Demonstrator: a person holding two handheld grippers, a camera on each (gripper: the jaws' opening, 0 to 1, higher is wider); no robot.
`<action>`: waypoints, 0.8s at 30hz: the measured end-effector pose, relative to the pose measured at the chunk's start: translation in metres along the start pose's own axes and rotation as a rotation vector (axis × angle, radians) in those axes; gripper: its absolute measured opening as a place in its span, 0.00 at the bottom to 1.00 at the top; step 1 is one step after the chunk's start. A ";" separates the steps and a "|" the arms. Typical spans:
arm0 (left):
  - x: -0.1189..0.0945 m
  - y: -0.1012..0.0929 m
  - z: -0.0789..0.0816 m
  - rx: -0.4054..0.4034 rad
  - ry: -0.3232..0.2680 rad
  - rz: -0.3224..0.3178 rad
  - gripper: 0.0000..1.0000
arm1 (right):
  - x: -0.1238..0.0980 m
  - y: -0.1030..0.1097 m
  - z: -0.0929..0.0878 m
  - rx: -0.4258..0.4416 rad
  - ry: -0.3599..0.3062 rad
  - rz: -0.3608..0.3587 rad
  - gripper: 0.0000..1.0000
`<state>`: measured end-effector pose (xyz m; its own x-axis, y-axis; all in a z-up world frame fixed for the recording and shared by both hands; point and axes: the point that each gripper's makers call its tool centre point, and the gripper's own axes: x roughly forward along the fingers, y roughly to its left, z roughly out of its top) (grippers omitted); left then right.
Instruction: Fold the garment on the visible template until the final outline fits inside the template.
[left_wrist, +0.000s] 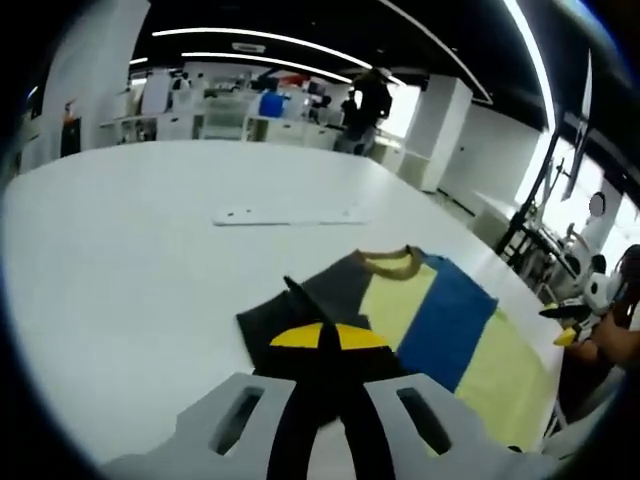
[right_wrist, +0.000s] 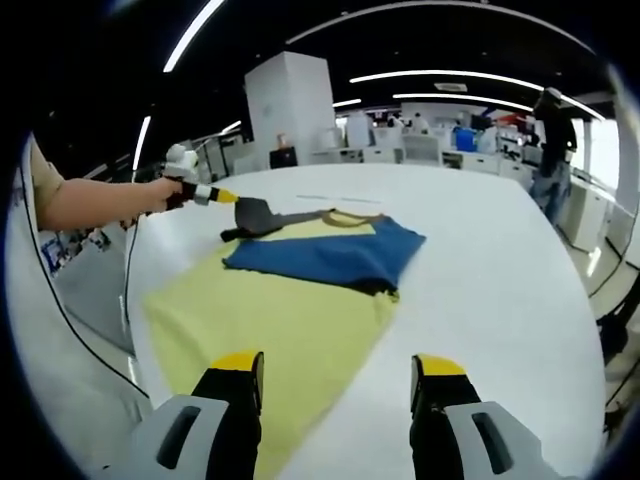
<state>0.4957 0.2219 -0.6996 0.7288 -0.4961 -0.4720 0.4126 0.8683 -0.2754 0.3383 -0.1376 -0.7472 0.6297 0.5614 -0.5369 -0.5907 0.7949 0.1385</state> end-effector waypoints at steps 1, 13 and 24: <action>0.000 -0.003 0.003 0.000 -0.008 -0.006 0.00 | -0.001 0.000 -0.001 0.001 0.001 0.001 0.57; 0.013 -0.059 0.045 0.025 -0.094 -0.137 0.00 | -0.007 0.000 -0.007 0.002 0.005 0.001 0.57; 0.030 -0.097 0.064 0.041 -0.125 -0.225 0.00 | -0.011 -0.004 -0.010 0.008 0.001 -0.001 0.57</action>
<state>0.5122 0.1229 -0.6330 0.6767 -0.6747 -0.2947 0.5923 0.7366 -0.3266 0.3287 -0.1496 -0.7497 0.6298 0.5604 -0.5378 -0.5859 0.7973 0.1448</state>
